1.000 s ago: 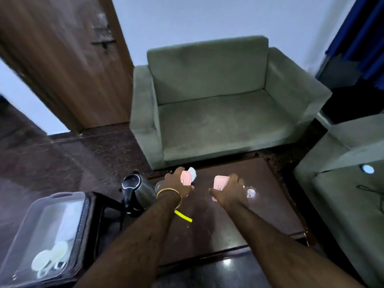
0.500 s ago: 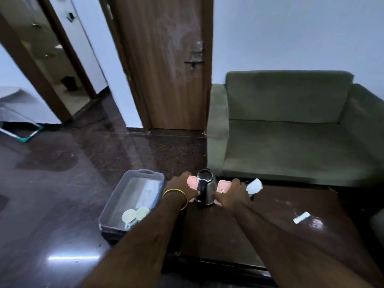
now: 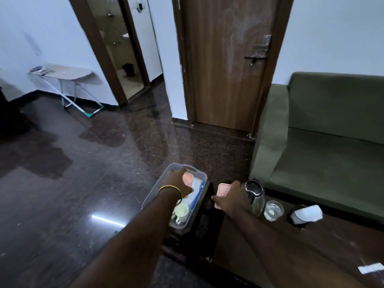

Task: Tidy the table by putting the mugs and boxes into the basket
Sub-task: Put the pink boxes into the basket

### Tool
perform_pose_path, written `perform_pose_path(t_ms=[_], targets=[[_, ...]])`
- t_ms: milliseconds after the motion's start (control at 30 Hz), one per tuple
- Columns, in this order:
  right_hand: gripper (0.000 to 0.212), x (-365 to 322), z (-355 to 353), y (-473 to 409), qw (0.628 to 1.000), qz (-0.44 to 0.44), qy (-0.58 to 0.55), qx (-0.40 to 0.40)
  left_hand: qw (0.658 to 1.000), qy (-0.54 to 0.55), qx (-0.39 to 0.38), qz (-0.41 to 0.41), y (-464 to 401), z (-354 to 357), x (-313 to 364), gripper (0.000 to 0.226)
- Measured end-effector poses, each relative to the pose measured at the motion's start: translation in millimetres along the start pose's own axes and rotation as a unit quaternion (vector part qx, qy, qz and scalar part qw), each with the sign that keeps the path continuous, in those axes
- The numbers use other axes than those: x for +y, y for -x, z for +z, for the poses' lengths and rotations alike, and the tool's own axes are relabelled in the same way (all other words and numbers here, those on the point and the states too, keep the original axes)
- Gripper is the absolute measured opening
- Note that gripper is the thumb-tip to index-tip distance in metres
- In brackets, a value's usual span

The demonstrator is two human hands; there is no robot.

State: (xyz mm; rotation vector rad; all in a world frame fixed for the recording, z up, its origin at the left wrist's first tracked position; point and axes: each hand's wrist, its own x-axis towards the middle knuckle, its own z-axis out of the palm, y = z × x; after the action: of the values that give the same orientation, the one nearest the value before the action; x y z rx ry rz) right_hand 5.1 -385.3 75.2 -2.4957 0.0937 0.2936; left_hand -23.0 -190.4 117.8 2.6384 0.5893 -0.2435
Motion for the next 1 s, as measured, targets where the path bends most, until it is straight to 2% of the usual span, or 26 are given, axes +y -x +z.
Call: perform_pose_path(t_ms=[100,300,467,633,733,833,1000], targets=[[0.085,-25.6,19.1,-18.5,0.999,-0.006,-0.007,-0.036,0.999,-0.001,-0.009,-0.053,-11.4,-12.0,-24.0,0.086],[0.084,-67.0,60.9,-49.7,0.995,-0.037,0.015,-0.088,0.995,-0.028,-0.021,-0.093,-39.9,-11.8,-67.3,0.078],[0.086,-89.5,108.3,-78.4,0.995,0.012,0.003,-0.103,0.993,-0.035,-0.047,-0.107,-82.6,3.5,-111.1,0.081],[0.081,-111.3,176.9,-124.6,0.994,0.038,0.004,-0.100,0.993,-0.031,-0.074,-0.084,-145.3,42.8,-163.0,0.077],[0.082,-121.4,220.8,-151.9,0.992,0.066,-0.034,-0.101,0.993,-0.042,-0.099,-0.053,-175.7,68.1,-187.2,0.072],[0.077,-126.3,261.9,-176.6,0.990,0.083,-0.049,-0.102,0.988,-0.086,-0.129,0.000,-195.8,95.7,-205.6,0.067],[0.075,-128.1,315.3,-195.9,0.990,0.086,-0.017,-0.114,0.977,-0.178,-0.101,0.053,-210.8,132.7,-234.7,0.059]])
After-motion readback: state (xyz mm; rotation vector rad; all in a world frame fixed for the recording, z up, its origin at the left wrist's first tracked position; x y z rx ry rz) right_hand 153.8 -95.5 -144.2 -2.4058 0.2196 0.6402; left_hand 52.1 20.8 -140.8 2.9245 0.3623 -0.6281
